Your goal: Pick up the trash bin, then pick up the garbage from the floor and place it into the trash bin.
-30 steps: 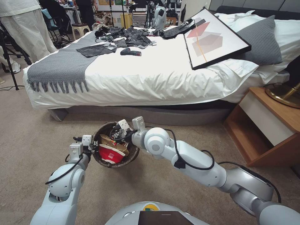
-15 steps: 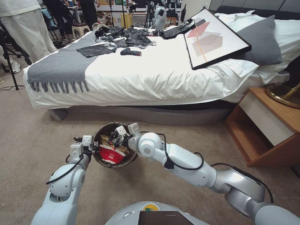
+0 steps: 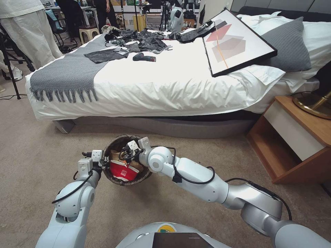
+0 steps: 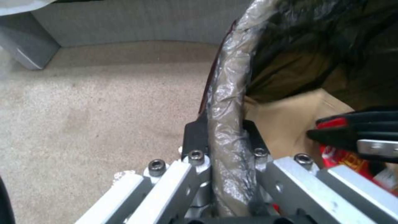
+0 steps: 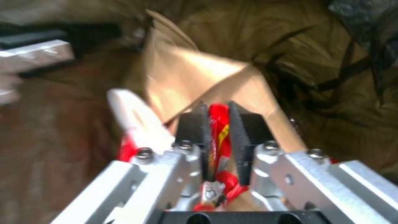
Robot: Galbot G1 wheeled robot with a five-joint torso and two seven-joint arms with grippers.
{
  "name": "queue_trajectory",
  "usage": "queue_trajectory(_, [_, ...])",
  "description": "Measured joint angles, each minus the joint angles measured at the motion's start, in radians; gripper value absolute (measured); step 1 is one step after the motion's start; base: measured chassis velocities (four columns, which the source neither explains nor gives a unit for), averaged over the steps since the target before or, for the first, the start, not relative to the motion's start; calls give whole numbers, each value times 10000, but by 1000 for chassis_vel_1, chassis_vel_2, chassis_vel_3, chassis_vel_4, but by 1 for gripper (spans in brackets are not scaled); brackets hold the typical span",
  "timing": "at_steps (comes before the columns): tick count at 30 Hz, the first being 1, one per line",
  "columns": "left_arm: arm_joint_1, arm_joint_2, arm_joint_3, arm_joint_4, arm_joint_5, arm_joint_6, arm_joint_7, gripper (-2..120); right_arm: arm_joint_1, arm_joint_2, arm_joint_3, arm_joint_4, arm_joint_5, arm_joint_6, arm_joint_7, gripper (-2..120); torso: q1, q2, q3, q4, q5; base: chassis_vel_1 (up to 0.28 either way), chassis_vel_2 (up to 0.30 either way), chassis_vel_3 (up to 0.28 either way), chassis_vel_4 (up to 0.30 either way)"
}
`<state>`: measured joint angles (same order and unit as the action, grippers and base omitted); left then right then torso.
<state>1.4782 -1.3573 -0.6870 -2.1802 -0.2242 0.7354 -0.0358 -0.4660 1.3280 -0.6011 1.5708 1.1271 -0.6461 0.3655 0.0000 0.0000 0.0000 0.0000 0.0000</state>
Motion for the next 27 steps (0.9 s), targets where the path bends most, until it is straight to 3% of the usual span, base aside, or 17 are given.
queue_trajectory(6, [52, 26, -29, -62, -12, 0, 14, 3, 61, 153, 0, -314, -81, 19, -11, 41, 0, 0, 0, 0, 0, 0, 0, 0, 0])
queue_trajectory(13, [53, 52, -25, -74, -32, 0, 25, 3, 100, 13, 115, 308, 95, 20, 153, 65, 0, 0, 0, 1, 0, 0, 0, 0, 0])
queue_trajectory(21, [92, 56, -17, -134, -26, 0, 70, 3, 587, -638, 607, 2478, 1164, -51, 641, 96, 0, 0, 0, -1, 2, 0, 0, 0, 0])
queue_trajectory(27, [61, 18, -12, -106, -3, 0, 85, 3, 1399, -993, 1054, 4041, 2465, -123, 1263, 100, 0, 0, 0, 0, 3, 0, 0, 0, 0])
